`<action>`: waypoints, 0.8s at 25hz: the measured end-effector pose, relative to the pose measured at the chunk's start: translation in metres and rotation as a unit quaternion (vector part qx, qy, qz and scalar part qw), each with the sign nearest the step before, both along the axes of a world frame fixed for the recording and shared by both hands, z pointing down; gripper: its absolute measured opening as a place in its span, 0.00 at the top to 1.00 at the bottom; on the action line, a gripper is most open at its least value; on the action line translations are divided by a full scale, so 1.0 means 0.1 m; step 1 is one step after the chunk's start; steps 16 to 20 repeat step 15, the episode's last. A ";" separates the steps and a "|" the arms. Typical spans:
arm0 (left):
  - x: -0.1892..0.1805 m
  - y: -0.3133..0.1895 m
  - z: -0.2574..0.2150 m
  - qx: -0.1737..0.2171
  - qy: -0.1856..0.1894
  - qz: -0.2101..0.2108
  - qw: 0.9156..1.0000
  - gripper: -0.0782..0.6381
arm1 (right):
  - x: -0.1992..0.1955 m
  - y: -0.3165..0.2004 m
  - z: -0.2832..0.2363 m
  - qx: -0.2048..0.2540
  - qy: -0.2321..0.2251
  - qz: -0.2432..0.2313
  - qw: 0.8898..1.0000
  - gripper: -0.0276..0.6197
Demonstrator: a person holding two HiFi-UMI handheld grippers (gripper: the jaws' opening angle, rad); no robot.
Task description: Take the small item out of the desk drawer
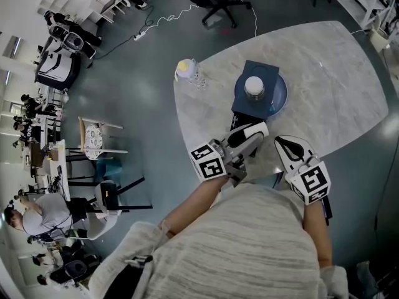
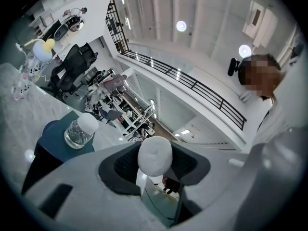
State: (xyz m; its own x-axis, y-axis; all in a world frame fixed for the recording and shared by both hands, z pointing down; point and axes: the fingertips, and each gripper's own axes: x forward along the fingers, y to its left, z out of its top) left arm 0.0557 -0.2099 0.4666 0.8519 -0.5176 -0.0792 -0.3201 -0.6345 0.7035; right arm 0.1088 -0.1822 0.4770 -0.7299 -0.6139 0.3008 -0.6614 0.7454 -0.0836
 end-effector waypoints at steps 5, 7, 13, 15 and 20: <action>-0.01 0.01 -0.01 -0.005 0.004 0.003 1.000 0.64 | -0.04 -0.02 -0.01 0.000 0.000 -0.002 1.000 0.94; 0.00 0.01 -0.03 -0.007 0.004 0.005 1.000 0.64 | -0.04 -0.02 -0.04 -0.001 0.001 -0.002 1.000 0.94; 0.03 0.03 -0.05 -0.009 0.009 0.006 1.000 0.64 | -0.02 0.01 -0.05 -0.003 0.007 -0.005 1.000 0.94; 0.03 0.04 -0.06 -0.009 0.010 0.006 1.000 0.64 | -0.01 0.02 -0.07 -0.002 0.009 -0.006 1.000 0.94; 0.03 0.04 -0.06 -0.009 0.010 0.006 1.000 0.64 | -0.01 0.02 -0.07 -0.002 0.009 -0.006 1.000 0.94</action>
